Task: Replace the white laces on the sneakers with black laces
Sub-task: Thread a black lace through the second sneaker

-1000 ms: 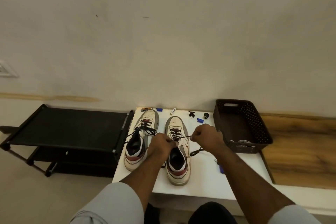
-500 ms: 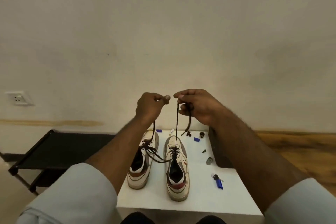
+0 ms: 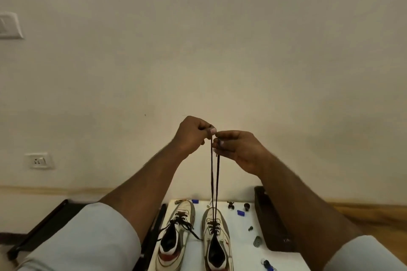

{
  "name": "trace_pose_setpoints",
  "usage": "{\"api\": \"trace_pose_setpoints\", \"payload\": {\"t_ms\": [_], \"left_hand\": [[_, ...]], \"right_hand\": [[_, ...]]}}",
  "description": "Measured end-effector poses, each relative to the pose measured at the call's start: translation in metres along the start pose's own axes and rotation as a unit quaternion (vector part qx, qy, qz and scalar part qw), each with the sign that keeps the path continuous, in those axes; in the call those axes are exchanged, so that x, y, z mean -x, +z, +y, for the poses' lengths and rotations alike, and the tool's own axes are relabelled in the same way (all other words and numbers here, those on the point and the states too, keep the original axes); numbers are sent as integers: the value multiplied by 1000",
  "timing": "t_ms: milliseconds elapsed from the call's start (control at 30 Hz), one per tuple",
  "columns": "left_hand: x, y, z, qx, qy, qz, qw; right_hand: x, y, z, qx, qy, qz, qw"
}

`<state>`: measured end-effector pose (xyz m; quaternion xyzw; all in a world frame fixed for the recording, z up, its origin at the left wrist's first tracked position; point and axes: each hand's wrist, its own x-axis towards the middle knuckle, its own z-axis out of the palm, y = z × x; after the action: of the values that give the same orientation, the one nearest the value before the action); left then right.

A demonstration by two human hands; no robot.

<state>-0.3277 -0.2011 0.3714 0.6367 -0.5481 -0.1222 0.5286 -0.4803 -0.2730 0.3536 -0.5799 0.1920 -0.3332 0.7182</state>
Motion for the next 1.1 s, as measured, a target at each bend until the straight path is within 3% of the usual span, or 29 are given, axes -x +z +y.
{"api": "trace_pose_setpoints", "payload": {"t_ms": [133, 233, 433, 1100], "left_hand": [[0, 2, 8, 1, 7, -6, 1000], [3, 0, 13, 37, 1, 7, 999], [4, -1, 20, 84, 16, 61, 994], [-17, -2, 31, 12, 39, 58, 997]], "right_hand": [[2, 6, 2, 160, -116, 88, 976], [-2, 5, -2, 190, -134, 130, 964], [-2, 9, -11, 212, -127, 124, 961], [-18, 9, 5, 285, -105, 96, 948]]}}
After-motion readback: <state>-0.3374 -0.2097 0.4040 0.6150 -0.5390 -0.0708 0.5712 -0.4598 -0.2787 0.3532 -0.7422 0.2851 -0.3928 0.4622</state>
